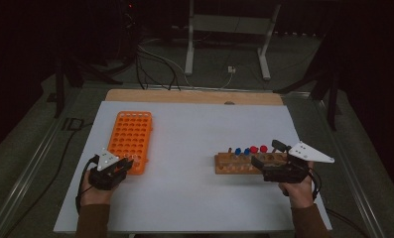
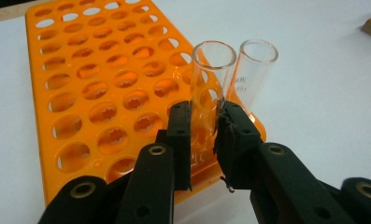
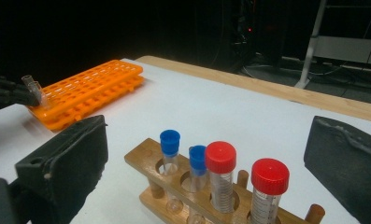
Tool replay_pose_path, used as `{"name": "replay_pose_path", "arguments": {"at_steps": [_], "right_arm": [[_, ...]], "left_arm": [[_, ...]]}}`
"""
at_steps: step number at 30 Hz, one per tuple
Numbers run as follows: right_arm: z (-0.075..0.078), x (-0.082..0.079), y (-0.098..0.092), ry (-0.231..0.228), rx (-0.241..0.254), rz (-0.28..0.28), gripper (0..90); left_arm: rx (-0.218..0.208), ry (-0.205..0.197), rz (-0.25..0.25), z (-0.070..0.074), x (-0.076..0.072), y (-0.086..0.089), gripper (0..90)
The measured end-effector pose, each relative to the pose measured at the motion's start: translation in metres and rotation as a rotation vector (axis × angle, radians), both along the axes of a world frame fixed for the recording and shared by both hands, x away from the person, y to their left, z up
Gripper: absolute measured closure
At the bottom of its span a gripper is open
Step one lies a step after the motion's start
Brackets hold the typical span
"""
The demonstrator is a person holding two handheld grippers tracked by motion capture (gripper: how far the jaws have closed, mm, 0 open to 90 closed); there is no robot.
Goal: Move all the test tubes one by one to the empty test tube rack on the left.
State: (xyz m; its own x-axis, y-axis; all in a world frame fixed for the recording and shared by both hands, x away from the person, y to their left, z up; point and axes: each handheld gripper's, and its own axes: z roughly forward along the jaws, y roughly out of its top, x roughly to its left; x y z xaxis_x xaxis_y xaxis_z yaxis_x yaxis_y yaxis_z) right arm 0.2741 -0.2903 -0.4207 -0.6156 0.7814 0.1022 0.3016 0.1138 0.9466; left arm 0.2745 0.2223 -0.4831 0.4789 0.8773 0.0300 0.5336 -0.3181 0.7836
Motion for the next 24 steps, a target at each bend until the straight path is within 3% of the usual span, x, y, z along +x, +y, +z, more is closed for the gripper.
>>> {"name": "replay_pose_path", "arguments": {"at_steps": [4, 10, 20, 24], "right_arm": [[0.0, 0.0, 0.0, -0.002, 0.0, -0.001, 0.1], [0.0, 0.0, -0.002, -0.006, 0.001, -0.004, 0.1], [0.001, 0.004, -0.007, -0.003, 0.006, -0.024, 0.1], [0.0, 0.008, -0.013, 0.007, 0.002, -0.048, 2.2]], "left_arm": [[-0.005, 0.005, 0.0, -0.001, 0.0, 0.0, 76.4], [-0.06, 0.004, 0.004, -0.003, 0.0, 0.004, 69.5], [-0.199, -0.102, 0.013, 0.008, -0.008, 0.015, 53.7], [-0.273, -0.145, 0.007, 0.014, -0.011, 0.02, 51.5]]}}
